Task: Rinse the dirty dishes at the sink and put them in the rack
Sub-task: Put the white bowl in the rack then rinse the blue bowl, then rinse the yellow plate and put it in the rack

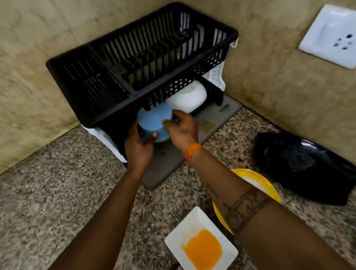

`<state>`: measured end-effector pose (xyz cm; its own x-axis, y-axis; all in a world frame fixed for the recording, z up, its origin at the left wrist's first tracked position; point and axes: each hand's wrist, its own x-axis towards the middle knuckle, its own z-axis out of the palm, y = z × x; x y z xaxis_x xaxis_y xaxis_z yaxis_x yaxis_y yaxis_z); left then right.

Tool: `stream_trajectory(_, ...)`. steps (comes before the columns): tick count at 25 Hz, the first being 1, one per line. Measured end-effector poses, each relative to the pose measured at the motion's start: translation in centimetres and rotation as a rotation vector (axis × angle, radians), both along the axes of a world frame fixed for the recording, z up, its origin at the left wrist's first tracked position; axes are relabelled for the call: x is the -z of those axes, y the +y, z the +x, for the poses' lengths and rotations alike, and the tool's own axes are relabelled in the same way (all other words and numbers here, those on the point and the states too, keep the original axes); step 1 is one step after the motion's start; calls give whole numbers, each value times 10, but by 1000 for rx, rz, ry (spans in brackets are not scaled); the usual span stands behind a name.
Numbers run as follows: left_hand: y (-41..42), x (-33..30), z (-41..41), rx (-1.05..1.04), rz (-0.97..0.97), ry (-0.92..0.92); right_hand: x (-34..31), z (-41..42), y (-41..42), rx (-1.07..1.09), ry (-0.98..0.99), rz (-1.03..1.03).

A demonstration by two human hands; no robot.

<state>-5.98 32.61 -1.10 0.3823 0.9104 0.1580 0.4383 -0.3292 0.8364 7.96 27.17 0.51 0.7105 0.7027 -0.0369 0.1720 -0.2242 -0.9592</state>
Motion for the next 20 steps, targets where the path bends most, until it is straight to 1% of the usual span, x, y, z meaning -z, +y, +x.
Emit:
stream_trajectory(2, 25, 5, 4, -46, -2, 60, 9, 4, 30, -16, -46, -39)
stream_trajectory(4, 43, 7, 10, -57, -37, 157, 14, 9, 47, -23, -101, -65)
stream_trajectory(6, 53, 11, 13, -54, -97, 220, 22, 11, 60, -65, -102, -116)
stream_trajectory(9, 49, 7, 14, -51, -154, 206, 28, 9, 63, -117, -95, -170)
stream_trajectory(11, 40, 1, 14, -54, -138, 158, 23, 7, 57, -124, -72, -138)
stream_trajectory(14, 16, -9, 14, -40, -24, 100, 12, 5, 34, -65, 29, -68)
stream_trajectory(17, -19, -12, 16, -2, 34, 45, 7, 3, -11, 134, 239, 48)
stream_trajectory(19, -48, -16, 20, 10, -20, -26, -3, 4, -57, 250, 351, 99)
stream_trajectory(20, -60, -17, 20, 42, -95, -52, -9, 4, -83, 289, 408, 120)
